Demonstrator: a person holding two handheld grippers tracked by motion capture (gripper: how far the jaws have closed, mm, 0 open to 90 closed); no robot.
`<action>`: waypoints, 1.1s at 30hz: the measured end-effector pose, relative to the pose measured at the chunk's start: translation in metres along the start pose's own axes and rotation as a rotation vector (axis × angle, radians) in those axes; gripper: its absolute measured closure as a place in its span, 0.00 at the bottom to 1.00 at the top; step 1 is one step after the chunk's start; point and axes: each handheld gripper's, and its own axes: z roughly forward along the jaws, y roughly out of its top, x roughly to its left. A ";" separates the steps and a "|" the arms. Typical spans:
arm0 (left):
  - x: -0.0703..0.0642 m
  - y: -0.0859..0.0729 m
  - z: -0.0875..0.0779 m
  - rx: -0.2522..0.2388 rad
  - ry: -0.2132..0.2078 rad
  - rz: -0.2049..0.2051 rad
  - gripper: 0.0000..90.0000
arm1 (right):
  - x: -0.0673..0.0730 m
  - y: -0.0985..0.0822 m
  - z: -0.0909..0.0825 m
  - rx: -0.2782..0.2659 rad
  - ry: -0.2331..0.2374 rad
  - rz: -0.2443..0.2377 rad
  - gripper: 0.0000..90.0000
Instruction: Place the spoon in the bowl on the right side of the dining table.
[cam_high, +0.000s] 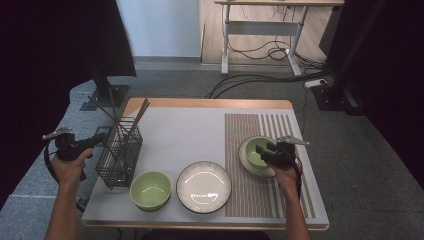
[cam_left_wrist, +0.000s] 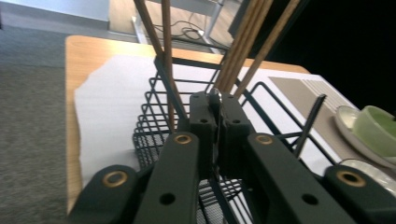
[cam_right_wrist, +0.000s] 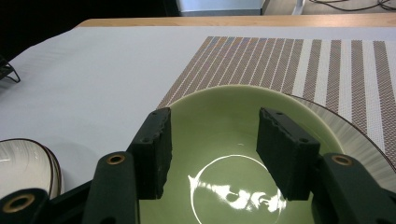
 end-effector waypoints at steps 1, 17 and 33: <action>0.000 0.000 -0.001 -0.007 -0.010 -0.004 0.98 | 0.000 0.000 0.000 0.000 0.000 0.002 0.51; -0.020 0.012 -0.031 -0.122 0.008 0.041 1.00 | -0.002 0.000 -0.002 -0.012 0.002 0.011 0.51; -0.051 0.037 -0.067 -0.200 -0.001 0.110 1.00 | -0.001 0.001 -0.004 -0.017 0.006 0.011 0.51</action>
